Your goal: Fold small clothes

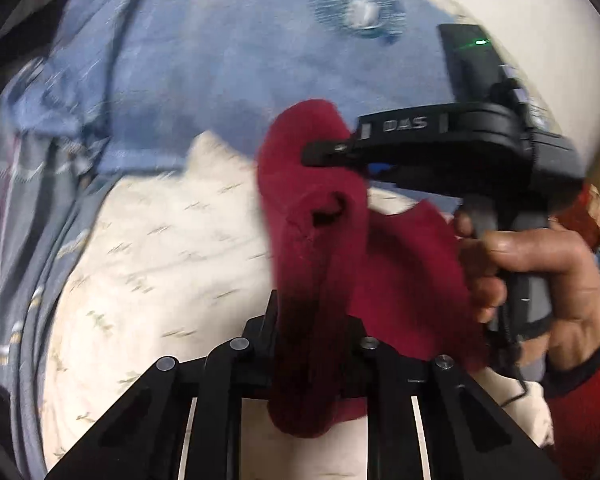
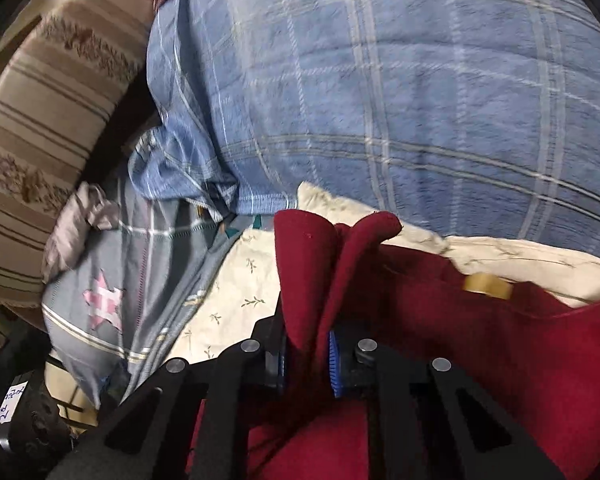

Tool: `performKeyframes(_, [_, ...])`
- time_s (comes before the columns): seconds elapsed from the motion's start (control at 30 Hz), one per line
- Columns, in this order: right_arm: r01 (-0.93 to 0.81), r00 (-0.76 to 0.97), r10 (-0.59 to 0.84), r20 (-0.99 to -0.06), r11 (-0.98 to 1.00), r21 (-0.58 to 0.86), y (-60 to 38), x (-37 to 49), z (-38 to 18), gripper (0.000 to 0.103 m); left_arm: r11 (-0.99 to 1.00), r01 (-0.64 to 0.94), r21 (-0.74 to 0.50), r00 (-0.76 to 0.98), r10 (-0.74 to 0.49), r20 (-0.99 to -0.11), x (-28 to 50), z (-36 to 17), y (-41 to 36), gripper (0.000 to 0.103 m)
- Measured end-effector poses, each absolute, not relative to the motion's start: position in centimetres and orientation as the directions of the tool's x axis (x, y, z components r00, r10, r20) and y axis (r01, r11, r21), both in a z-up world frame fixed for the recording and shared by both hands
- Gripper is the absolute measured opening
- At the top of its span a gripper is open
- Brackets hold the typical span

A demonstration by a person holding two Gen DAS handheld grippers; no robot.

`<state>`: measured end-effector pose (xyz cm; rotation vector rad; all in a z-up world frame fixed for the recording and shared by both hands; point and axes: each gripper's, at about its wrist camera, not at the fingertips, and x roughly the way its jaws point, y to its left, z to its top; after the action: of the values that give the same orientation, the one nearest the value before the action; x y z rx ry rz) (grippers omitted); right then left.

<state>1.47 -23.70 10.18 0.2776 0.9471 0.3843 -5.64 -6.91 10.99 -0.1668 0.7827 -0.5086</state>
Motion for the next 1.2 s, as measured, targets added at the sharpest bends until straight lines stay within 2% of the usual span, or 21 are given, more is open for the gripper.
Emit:
performKeyframes(0.1, [-0.193,0.555,0.426,-0.715,0.901,0.388,-26.1,0.5,12.4,0.014,0.844,0.453,-0.287,0.593,-0.525,-0.610,-6.8,13.1,-10.0,0.016])
performKeyframes(0.37, [-0.083,0.632,0.286,-0.720,0.949,0.305,-35.7,-0.8,16.6,0.014,0.737,0.599,-0.315,0.476,-0.643,-0.600,-7.0,14.6,-20.1,0.015])
performKeyframes(0.57, [0.058,0.638,0.222,-0.738,0.941,0.334,-43.1,-2.9,12.9,0.013,0.700,0.641,-0.315,0.395,-0.653,-0.647,-6.8,12.0,-26.3,0.014])
performKeyframes(0.67, [0.129,0.605,0.164,-0.779,0.945,0.299,-44.9,-2.9,10.0,0.013,0.706,0.634,-0.317,0.361,-0.632,-0.686,-5.9,10.2,-28.1,0.017])
performKeyframes(0.73, [0.159,0.557,0.156,-0.815,0.944,0.289,-45.3,-2.4,7.5,0.014,0.705,0.631,-0.324,0.333,-0.623,-0.707,-6.0,9.5,-28.2,0.029])
performKeyframes(0.77, [0.166,0.545,0.159,-0.823,0.942,0.292,-45.4,-2.2,6.7,0.016,0.696,0.640,-0.325,0.321,-0.627,-0.710,-6.5,9.6,-27.9,0.033])
performKeyframes(0.8, [0.174,0.539,0.169,-0.825,0.936,0.306,-45.4,-2.3,6.2,0.022,0.680,0.659,-0.321,0.312,-0.636,-0.706,-6.8,10.1,-27.2,0.042])
performKeyframes(0.83, [0.191,0.542,0.168,-0.823,0.929,0.316,-45.7,-2.6,6.2,0.031,0.672,0.672,-0.309,0.318,-0.640,-0.699,-7.3,10.9,-26.4,0.054])
performKeyframes(0.87, [0.206,0.550,0.162,-0.819,0.924,0.321,-45.9,-3.2,6.4,0.044,0.674,0.680,-0.289,0.339,-0.639,-0.691,-8.0,11.8,-25.3,0.062])
performKeyframes(0.9, [0.216,0.565,0.160,-0.809,0.918,0.332,-46.2,-3.9,7.0,0.049,0.676,0.682,-0.280,0.358,-0.642,-0.678,-8.8,12.5,-24.1,0.070])
performKeyframes(0.93, [0.218,0.586,0.163,-0.794,0.912,0.348,-46.4,-5.0,7.9,0.054,0.676,0.683,-0.277,0.376,-0.650,-0.660,-9.2,13.3,-22.8,0.070])
performKeyframes(1.0, [0.207,0.610,0.168,-0.774,0.909,0.361,-46.6,-6.8,9.3,0.058,0.695,0.672,-0.255,0.412,-0.637,-0.651,-9.4,14.0,-20.6,0.070])
performKeyframes(1.1, [0.161,0.614,0.189,-0.766,0.921,0.355,-44.9,-9.3,10.4,0.077,0.767,0.613,-0.189,0.485,-0.554,-0.677,-9.1,13.5,-18.6,0.070])
performKeyframes(1.13, [0.145,0.591,0.199,-0.782,0.927,0.346,-44.0,-9.6,10.0,0.080,0.785,0.591,-0.185,0.488,-0.531,-0.693,-8.5,13.0,-18.3,0.070])
performKeyframes(1.2, [0.134,0.542,0.166,-0.824,0.951,0.280,-42.3,-10.0,8.9,0.075,0.806,0.559,-0.195,0.476,-0.504,-0.720,-8.3,11.9,-18.1,0.069])
